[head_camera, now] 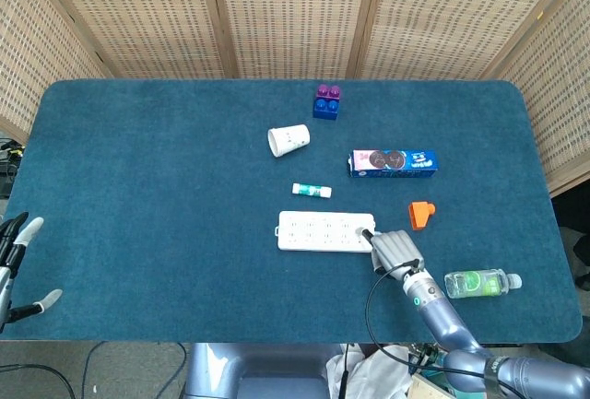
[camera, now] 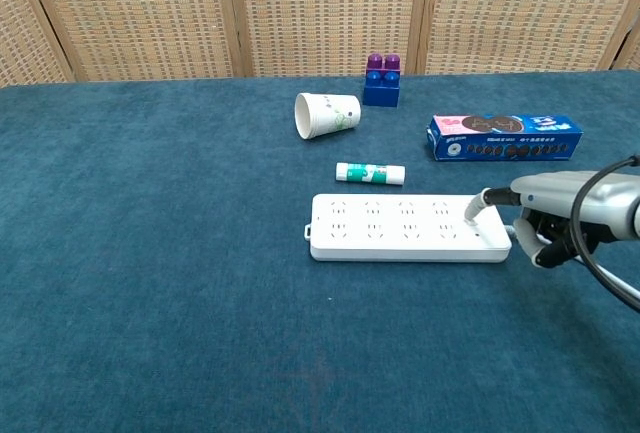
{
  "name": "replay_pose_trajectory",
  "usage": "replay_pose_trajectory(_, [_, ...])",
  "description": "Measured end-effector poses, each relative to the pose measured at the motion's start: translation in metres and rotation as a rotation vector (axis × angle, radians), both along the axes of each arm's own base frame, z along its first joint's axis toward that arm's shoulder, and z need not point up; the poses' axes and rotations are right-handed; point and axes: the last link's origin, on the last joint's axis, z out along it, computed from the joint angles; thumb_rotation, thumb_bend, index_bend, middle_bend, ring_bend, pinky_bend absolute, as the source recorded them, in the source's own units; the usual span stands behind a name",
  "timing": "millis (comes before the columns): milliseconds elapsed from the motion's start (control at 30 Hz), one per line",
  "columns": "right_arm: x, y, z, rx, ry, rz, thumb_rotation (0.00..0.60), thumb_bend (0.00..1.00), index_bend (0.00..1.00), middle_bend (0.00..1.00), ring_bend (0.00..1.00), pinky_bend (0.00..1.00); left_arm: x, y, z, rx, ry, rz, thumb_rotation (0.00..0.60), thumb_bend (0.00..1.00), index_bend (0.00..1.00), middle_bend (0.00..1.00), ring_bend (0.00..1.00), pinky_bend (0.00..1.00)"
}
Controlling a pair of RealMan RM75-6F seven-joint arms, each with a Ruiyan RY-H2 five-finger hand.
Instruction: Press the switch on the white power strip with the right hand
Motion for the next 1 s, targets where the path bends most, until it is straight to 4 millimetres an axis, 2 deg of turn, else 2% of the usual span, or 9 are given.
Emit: replay_pose_trajectory(1000, [-0.0028, 0.0023, -0.0053, 0.021, 0.062, 0.0, 0.6, 1.0, 0.19, 0.79, 0.88, 1.0, 0.0006, -0.0008, -0.0002, -0.003, -0.001, -0.002, 0.6, 0.0, 0.0, 0.0, 0.0, 0.0])
